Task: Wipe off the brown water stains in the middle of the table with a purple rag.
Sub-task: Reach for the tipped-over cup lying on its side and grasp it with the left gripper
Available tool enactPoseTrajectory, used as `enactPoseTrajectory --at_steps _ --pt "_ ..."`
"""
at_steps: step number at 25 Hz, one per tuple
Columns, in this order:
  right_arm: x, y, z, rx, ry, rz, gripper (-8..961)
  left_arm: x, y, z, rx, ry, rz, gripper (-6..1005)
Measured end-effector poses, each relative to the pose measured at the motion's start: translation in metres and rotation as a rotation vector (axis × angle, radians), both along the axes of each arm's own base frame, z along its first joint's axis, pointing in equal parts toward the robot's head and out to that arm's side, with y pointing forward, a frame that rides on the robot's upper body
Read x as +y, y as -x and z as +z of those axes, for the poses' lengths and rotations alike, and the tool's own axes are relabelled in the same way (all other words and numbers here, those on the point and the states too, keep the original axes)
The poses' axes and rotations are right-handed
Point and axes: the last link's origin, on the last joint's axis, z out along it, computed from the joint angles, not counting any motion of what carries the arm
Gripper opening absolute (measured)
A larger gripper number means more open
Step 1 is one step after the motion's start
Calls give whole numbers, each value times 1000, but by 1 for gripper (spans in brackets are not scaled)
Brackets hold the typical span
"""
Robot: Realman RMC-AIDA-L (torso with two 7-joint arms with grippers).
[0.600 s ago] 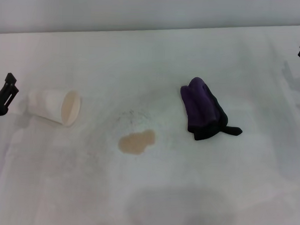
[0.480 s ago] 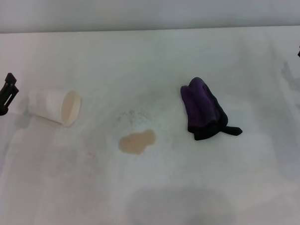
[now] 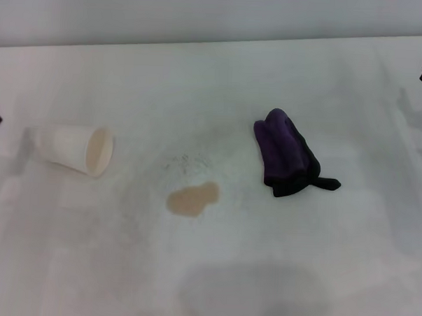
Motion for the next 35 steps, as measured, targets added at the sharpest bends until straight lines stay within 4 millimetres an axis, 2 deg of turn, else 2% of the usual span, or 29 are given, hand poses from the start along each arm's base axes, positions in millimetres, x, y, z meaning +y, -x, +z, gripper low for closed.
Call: enactPoseTrajectory --at_steps 4,8,9,12,18,22,26,30,35 --pt "2 2 0 1 0 5 858 8 6 16 -16 -21 -1 862" --pt "4 4 -1 3 3 11 858 20 12 49 -107 -11 -44 861" --pt "5 5 -2 2 5 13 858 20 12 49 -107 -11 -44 861" --pt "6 6 -3 2 10 17 858 36 9 78 -111 126 -109 860" --pt "6 7 -5 0 16 20 857 48 -7 108 7 386 -240 859" --pt "5 7 -5 0 18 20 857 49 -21 130 170 532 -329 859" --pt "6 7 -5 -1 21 20 857 49 -30 151 449 636 -375 858" --pt "7 8 -6 -1 22 21 857 45 -37 157 743 782 -447 858" --pt "9 10 -7 3 27 23 857 48 -50 157 903 809 -501 857"
